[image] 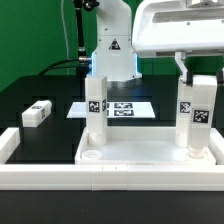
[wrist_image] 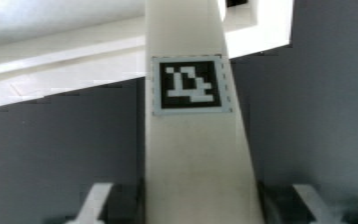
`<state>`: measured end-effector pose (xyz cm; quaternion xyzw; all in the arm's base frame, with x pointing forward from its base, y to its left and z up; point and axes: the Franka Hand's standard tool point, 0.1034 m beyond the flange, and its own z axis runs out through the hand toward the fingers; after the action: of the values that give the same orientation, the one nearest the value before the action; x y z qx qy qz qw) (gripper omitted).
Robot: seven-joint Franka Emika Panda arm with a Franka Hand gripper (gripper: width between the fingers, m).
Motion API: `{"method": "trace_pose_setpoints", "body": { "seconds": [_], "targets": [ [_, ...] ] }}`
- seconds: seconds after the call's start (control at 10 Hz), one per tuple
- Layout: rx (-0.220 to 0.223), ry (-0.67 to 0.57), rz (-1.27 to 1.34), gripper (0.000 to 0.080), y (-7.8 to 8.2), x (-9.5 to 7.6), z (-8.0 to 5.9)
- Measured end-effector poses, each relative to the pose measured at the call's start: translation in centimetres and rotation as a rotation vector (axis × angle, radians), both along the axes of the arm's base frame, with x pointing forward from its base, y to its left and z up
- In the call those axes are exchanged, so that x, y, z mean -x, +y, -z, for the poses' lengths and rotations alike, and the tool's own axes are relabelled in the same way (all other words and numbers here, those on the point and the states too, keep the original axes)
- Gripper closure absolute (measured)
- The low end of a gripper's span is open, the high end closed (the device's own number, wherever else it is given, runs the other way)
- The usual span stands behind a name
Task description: Assemble desk
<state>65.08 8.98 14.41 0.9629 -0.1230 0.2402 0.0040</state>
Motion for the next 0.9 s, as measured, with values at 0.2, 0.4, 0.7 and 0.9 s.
{"method": "trace_pose_setpoints", "body": {
  "seconds": [0.2, 0.4, 0.7, 0.9],
  "targets": [
    [0.001, 0.021, 0.001, 0.0502, 0.1, 0.2, 0.0],
    [-0.005, -0.005, -0.011, 0.0502, 0.6, -0.1, -1.0],
    [-0.022, -0.111, -0.045, 0.0502, 2.0, -0.2, -2.3],
    [-0.031, -0.123, -0.041, 0.0502, 2.5, 0.0, -2.2]
  ]
}}
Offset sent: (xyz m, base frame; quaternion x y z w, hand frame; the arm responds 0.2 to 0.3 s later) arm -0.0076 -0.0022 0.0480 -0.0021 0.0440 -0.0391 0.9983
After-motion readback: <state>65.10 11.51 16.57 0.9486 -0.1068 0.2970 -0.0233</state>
